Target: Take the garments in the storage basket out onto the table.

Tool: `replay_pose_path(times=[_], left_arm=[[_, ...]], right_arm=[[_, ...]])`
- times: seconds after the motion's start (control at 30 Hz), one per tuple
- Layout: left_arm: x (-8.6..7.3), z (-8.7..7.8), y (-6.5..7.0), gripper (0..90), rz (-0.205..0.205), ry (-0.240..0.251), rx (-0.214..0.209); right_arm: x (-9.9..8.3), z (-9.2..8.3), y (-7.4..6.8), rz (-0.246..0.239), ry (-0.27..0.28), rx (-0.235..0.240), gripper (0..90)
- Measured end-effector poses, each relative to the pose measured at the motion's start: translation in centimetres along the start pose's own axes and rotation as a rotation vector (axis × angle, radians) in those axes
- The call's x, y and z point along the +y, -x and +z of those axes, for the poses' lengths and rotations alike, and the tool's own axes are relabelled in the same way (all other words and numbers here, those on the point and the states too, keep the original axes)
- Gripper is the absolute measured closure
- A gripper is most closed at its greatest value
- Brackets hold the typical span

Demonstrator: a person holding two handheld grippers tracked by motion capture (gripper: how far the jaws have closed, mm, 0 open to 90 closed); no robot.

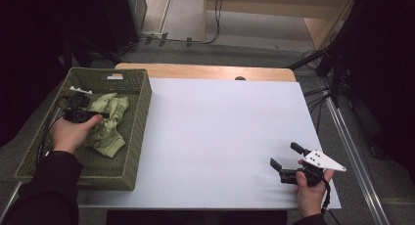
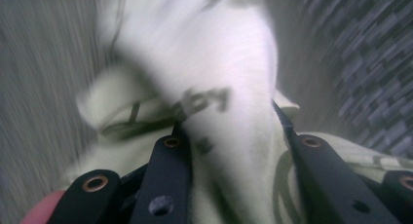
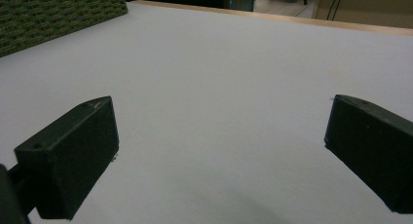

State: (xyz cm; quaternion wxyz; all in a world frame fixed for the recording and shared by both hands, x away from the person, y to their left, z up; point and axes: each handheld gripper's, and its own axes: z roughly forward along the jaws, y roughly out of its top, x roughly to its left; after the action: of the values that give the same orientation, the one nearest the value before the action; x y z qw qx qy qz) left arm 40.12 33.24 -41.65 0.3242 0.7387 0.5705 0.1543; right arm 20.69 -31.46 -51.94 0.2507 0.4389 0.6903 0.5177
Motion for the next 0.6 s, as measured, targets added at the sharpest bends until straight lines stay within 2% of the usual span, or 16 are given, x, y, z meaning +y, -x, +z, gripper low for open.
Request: replay_pose_path(times=[0.03, 0.07, 0.1, 0.13, 0.17, 0.2, 0.23, 0.3, 0.33, 0.37, 0.43, 0.47, 0.5, 0.53, 0.57, 0.6], left_arm=[[0.3, -0.9, 0.1, 69.7, -0.004, 0.096, -0.023], [0.4, -1.5, 0.1, 69.6, -0.027, 0.188, -0.052], [0.4, -1.5, 0.1, 69.4, -0.027, 0.188, -0.052], [0.4, -1.8, 0.1, 69.4, -0.040, 0.244, -0.080], [0.2, -1.6, 0.0, 69.0, -0.043, 0.258, -0.092], [0.0, -1.2, -0.1, 68.7, -0.047, 0.235, -0.091], [-0.3, -0.6, -0.3, 68.3, -0.051, 0.174, -0.084], [-1.1, 0.8, -0.7, 66.9, -0.066, 0.027, -0.066], [-1.6, 1.6, -0.8, 65.7, -0.079, -0.085, -0.052], [-1.6, 1.6, -0.8, 64.0, -0.079, -0.085, -0.052], [-1.7, 1.9, -0.6, 56.3, -0.077, -0.144, -0.029], [-1.8, 2.0, -0.6, 49.5, -0.082, -0.168, -0.014], [-1.8, 2.4, -0.6, 39.6, -0.100, -0.219, 0.009], [-1.8, 2.4, -0.6, 28.1, -0.100, -0.219, 0.009], [-1.8, 2.8, -0.4, 15.6, -0.085, -0.271, 0.096], [-1.8, 2.8, -0.4, 6.4, -0.085, -0.271, 0.096]], right_arm=[[0.0, 0.0, 0.0, 0.004, 0.000, -0.001, 0.0], [0.0, 0.0, 0.0, 0.005, 0.001, -0.001, 0.0], [0.0, 0.0, 0.0, 0.005, 0.001, 0.000, 0.0], [0.0, 0.0, 0.0, 0.005, 0.001, 0.000, 0.0], [0.0, 0.0, 0.0, 0.003, 0.001, -0.001, 0.0], [0.0, 0.0, 0.0, 0.001, 0.001, -0.001, 0.0], [0.0, 0.0, 0.0, 0.000, 0.000, -0.001, 0.0], [0.0, 0.0, 0.0, 0.001, 0.000, -0.002, 0.0], [0.0, 0.0, 0.0, 0.000, 0.000, -0.002, 0.0], [0.0, 0.0, 0.0, 0.000, -0.001, -0.002, 0.0], [0.0, 0.0, -0.1, 0.002, -0.003, -0.004, 0.0], [0.0, 0.0, -0.1, 0.002, -0.002, -0.002, 0.0], [0.0, 0.0, -0.1, 0.003, -0.002, -0.003, 0.0], [0.0, 0.0, 0.0, 0.001, -0.002, -0.001, 0.0], [0.0, 0.0, 0.0, 0.000, -0.001, 0.000, 0.0], [0.0, 0.0, 0.0, 0.000, 0.002, 0.000, 0.0]])
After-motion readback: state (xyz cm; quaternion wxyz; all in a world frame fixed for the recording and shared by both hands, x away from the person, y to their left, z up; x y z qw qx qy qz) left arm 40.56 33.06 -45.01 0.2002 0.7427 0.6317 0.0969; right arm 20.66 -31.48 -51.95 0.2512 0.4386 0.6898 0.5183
